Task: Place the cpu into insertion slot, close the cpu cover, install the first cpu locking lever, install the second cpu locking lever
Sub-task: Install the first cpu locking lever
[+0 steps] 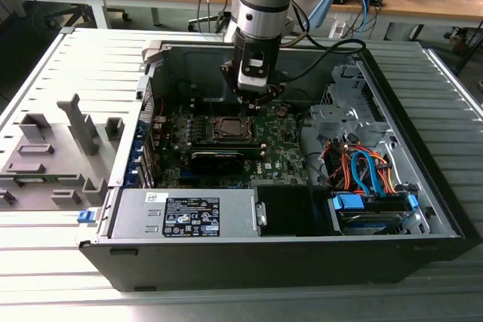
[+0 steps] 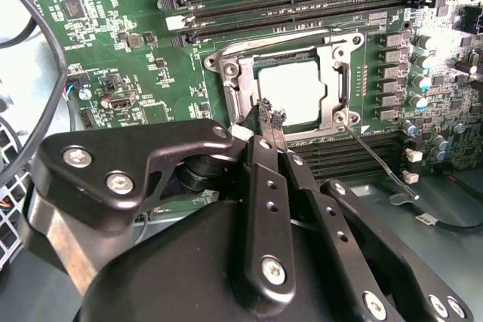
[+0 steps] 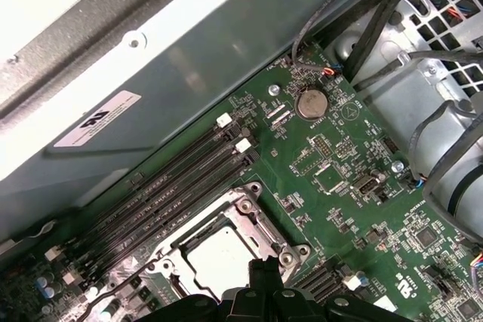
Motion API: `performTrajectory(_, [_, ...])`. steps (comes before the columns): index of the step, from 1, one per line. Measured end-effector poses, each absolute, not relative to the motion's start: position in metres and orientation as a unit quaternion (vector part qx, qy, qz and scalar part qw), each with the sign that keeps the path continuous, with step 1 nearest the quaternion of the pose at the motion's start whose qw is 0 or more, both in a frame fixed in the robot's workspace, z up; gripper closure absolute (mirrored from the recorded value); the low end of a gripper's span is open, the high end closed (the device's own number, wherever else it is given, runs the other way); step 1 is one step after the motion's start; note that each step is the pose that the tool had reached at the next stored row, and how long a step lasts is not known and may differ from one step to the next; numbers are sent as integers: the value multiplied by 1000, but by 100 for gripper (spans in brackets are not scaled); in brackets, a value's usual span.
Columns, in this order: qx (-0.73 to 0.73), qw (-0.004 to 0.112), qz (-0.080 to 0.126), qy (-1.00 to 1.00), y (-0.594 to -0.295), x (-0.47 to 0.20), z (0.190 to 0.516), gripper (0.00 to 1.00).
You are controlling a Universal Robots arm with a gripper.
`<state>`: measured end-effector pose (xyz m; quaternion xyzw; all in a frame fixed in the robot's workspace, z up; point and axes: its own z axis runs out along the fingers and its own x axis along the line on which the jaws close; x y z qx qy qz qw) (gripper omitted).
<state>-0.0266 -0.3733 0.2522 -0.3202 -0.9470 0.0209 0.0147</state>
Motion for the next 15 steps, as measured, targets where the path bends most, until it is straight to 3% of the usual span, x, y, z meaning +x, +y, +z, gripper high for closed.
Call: performTrajectory(15, [-308, 14, 21, -951, -373, -27, 252, 89])
